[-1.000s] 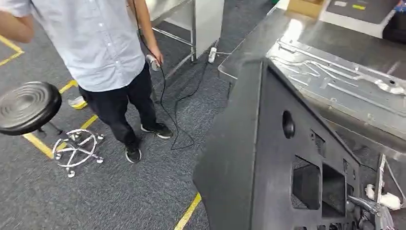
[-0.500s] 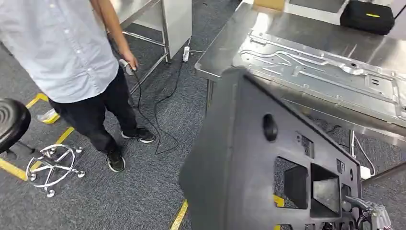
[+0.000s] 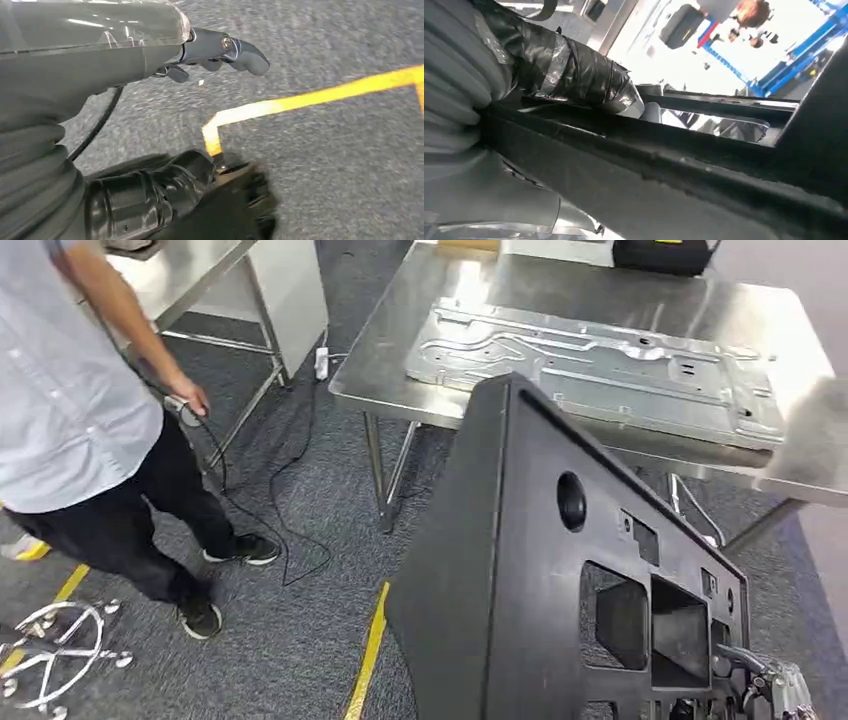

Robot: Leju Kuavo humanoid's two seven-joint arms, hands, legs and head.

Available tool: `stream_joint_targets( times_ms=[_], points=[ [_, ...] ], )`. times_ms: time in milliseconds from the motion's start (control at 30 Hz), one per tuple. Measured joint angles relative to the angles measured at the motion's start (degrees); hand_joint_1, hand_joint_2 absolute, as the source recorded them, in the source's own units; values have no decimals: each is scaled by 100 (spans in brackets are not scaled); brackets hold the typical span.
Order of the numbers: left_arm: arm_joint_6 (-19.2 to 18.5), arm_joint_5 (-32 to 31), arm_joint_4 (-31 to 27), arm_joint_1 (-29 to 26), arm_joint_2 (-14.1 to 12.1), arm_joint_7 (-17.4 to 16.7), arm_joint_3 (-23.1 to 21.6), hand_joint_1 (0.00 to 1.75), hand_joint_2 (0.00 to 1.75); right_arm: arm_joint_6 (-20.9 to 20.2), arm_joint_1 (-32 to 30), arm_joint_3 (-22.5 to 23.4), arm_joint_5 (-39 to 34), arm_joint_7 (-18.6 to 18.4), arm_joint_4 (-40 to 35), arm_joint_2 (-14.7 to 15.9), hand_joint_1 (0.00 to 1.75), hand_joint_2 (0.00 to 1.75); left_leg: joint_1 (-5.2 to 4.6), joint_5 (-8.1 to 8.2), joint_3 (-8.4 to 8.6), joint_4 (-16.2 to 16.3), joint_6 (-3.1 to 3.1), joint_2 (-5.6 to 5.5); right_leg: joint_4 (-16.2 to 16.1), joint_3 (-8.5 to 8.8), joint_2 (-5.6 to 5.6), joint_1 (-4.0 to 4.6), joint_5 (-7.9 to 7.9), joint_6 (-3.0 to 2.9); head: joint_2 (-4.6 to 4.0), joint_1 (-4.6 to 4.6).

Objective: Take the parts from the cabinet and place them on the table.

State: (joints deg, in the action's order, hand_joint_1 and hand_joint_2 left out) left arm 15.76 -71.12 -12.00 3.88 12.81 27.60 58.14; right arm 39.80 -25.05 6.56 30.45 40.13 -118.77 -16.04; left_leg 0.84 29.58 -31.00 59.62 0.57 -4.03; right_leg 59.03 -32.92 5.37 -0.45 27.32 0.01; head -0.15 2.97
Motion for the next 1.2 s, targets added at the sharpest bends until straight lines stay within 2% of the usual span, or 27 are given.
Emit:
stream_joint_targets(
  times_ms=[67, 133, 167, 200, 233, 267, 300, 333, 367, 400, 433, 467, 500, 533, 633, 667, 733, 767, 800, 833, 867, 900, 933, 1000, 1033, 1167, 1200],
  points=[
    [-4, -9, 0, 16, 2, 4, -2, 0, 175, 0, 11, -2, 2, 0, 9, 2, 175, 175, -22, -45, -10, -47, 41, 89, 26, -49, 88, 1, -14, 60, 0, 0],
    [-11, -24, 0, 28, 2, 2, 0, 0, 175, 0, 5, -2, 0, -2, 24, 13, 175, 175, -48, -66, 28, -59, 113, 181, -6, -69, 195, -28, -44, 144, 0, -2],
    [-18, -26, 0, 28, 11, 0, 0, 0, 175, 0, -2, -2, 0, -2, 24, 18, 175, 175, -3, -107, 34, -117, 175, 263, 44, -75, 147, -33, -16, 155, 0, -2],
    [-18, -26, 0, 33, 9, 2, 0, 0, 175, 0, -1, -2, 0, 0, 26, 26, 175, 175, -5, -119, 35, -128, 195, 313, 183, -137, -148, -8, 89, 181, 0, 9],
    [-17, -28, 0, 36, 9, 2, 0, 0, 175, 0, 20, -2, 9, 0, 31, 39, 175, 175, -9, -118, 35, -130, 219, 373, 497, -293, -345, -7, 290, 211, 0, 4],
    [-26, -31, 0, 28, 11, 2, 0, 0, 175, 0, 40, -2, 9, 0, 39, 46, 175, 175, -21, -112, 31, -129, 228, 446, 949, -512, -439, -19, 526, 239, 0, 4],
    [-39, -31, 0, 10, 11, 2, 0, 0, 175, 0, 38, -2, 9, 0, 48, 48, 175, 175, -28, -104, 30, -128, 235, 533, 1408, -735, -475, -31, 721, 258, 0, 4],
    [-50, -31, 0, -4, 9, 2, 0, 0, 175, 0, 35, -2, 9, -2, 61, 48, 175, 175, -30, -96, 28, -127, 239, 611, 1724, -899, -486, -38, 802, 270, 0, 4],
    [-52, -20, 0, -10, 7, 0, 2, 0, 175, 0, 34, -2, 9, -2, 81, 55, 175, 175, -31, -86, 35, -127, 235, 690, 1770, -930, -496, -43, 731, 274, 0, 4],
    [-59, -22, 0, -7, 7, 0, 2, 0, 175, 0, 33, -2, 11, -2, 87, 57, 175, 175, -30, -71, 48, -127, 231, 758, 1548, -821, -515, -46, 544, 270, 0, 4],
    [-68, -24, 0, -2, 7, 0, 0, 0, 175, 0, 34, -2, 15, -2, 92, 59, 175, 175, -31, -57, 71, -127, 216, 816, 1122, -592, -546, -44, 295, 253, 0, 4],
    [-72, -26, 0, 4, 9, 0, 0, 0, 175, 0, 34, -2, 22, -2, 92, 63, 175, 175, -31, -33, 106, -127, 203, 880, 545, -284, -657, -29, 35, 218, 0, 4],
    [-79, -28, 0, 3, 9, 0, 0, 0, 175, 0, 37, -2, 35, 0, 92, 68, 175, 175, -39, -12, 138, -129, 172, 919, 82, -43, -1000, 18, -61, 160, 0, 7],
    [-79, -26, 0, 0, 9, 0, 0, 0, 175, -2, 57, -6, 37, -2, 100, 79, 175, 175, -84, 24, 137, -114, 125, 974, 14, -18, -1053, 93, -4, 126, 0, 7],
    [-79, -28, 0, 17, 9, -2, 2, 0, 175, 0, 39, -13, 37, -2, 103, 85, 175, 175, -77, 37, 207, -164, 64, 1152, 22, -76, -839, 101, -9, 53, 0, -2],
    [-79, -28, 0, 32, 11, 0, 2, 0, 175, 0, 37, -13, 37, -2, 100, 87, 175, 175, -108, 70, 224, -162, 17, 1209, -60, -29, -753, 47, -55, -5, 0, -4],
    [-81, -31, 0, 34, 7, 0, 0, 0, 175, 0, 40, -20, 37, -2, 103, 87, 175, 175, -60, 296, 106, 161, -28, 602, -105, -9, -638, 19, -90, -67, 0, -11],
    [-87, -28, 0, 21, 7, 0, 0, 0, 175, 0, 51, -31, 39, -2, 105, 87, 175, 175, -41, 503, -73, 530, -29, 473, -98, -19, -588, 22, -91, -89, 0, -7],
    [-92, -28, 0, 6, 7, 2, 0, 0, 175, 0, 54, -46, 42, -2, 116, 87, 175, 175, -41, 712, -301, 1001, -36, 438, -90, -19, -500, 29, -87, -98, 0, -13],
    [-98, -22, 0, -3, 4, 2, 0, 0, 175, 0, 53, -68, 44, -2, 127, 90, 175, 175, -41, 837, -499, 1375, -49, 438, -82, -21, -446, 37, -82, -108, 0, -7],
    [-109, -20, 0, -15, 4, 11, 2, 0, 175, 0, 51, -92, 52, -28, 142, 96, 175, 175, -39, 830, -628, 1579, -58, 438, -63, -24, -393, 39, -73, -120, 0, -13],
    [-131, -20, 0, -25, 2, 22, 2, 0, 175, 0, 52, -118, 72, -81, 155, 109, 175, 175, -30, 667, -636, 1508, -67, 438, -38, -20, -332, 35, -58, -121, 0, -11],
    [-182, -17, 0, -23, 2, 46, 2, 0, 175, -2, 53, -155, 112, -166, 173, 147, 175, 175, -17, 401, -535, 1194, -72, 438, -9, -14, -294, 27, -36, -112, 0, -11],
    [-286, -17, 0, -13, -2, 103, 2, 0, 175, -2, 53, -260, 168, -312, 214, 236, 175, 175, 2, -145, -140, 203, -65, 415, 61, -6, -239, 16, 15, -65, 0, -11],
    [-335, -20, 0, -15, -4, 118, 2, 0, 175, -2, 54, -319, 203, -370, 234, 271, 175, 175, -9, -36, -96, 81, -50, 356, 90, -21, -234, 28, 38, -33, 0, -9],
    [-418, -15, 0, -8, -18, 175, 2, 0, 175, 0, 64, -431, 338, -455, 280, 350, 175, 175, -59, -111, -105, 35, 66, 369, 81, -45, -216, 24, 20, 90, 0, -6],
    [-437, -13, 0, -10, -17, 188, 2, 0, 175, 0, 65, -435, 372, -466, 282, 361, 175, 175, -11, -159, -89, -45, 128, 384, 107, -53, -219, 23, 40, 122, 0, -7]
  ],
)
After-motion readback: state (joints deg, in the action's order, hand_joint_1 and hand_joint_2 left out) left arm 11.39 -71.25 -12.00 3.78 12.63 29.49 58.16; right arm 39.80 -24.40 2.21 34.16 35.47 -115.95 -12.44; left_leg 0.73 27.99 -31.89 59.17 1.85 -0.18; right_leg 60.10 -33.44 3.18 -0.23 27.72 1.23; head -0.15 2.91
